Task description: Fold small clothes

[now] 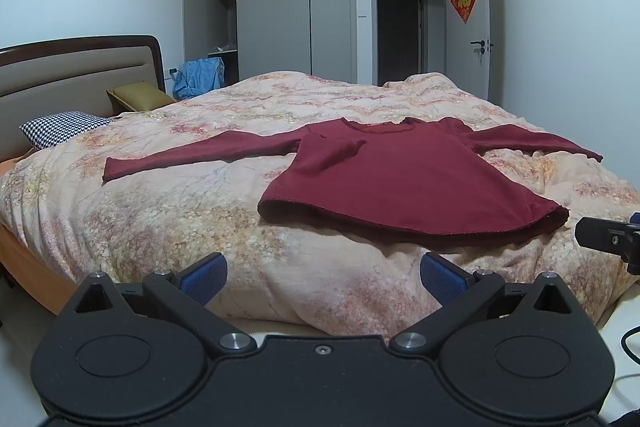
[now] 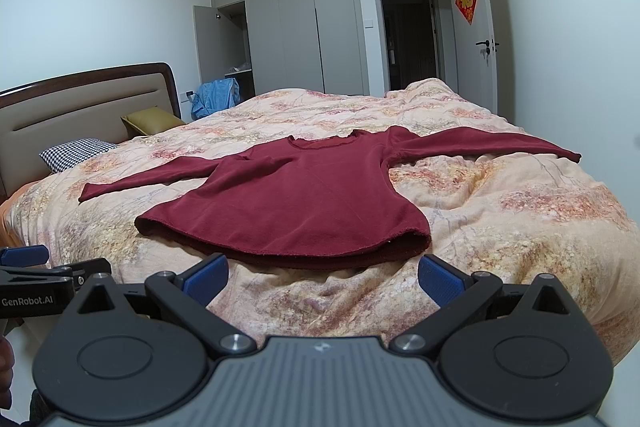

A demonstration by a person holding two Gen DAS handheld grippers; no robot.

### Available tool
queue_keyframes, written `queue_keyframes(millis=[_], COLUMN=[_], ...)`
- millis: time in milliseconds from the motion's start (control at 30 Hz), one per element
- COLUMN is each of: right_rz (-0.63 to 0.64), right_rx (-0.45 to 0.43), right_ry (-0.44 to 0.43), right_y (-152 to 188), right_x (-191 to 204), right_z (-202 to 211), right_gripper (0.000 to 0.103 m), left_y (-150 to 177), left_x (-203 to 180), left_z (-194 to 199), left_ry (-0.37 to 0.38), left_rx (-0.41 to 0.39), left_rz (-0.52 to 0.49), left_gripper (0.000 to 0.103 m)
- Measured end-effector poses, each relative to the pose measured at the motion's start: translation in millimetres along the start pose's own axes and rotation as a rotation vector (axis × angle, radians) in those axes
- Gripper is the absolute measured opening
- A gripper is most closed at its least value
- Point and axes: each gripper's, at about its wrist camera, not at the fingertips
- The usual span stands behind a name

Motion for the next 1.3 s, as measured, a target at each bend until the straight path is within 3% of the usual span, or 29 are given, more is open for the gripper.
queue_keyframes(millis=[1300], right_rz=[-0.004], right_rx=[0.003], right_ry=[-0.001], right_y=[0.5], right_x=[-0.2], right_z=[-1.2], right_gripper=[0.103], left_y=[-0.2], left_x=[-0.5], left_z=[1.7], left_ry=[-0.001], left_rx=[0.005], left_rz=[-0.009], left_gripper=[0.103])
Point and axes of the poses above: each gripper's, at about its wrist camera, not at the fingertips, and z roughly against the way its jaws point, x to its left, y to its underside, and after that the axes turned 15 degrees about -x, right-handed
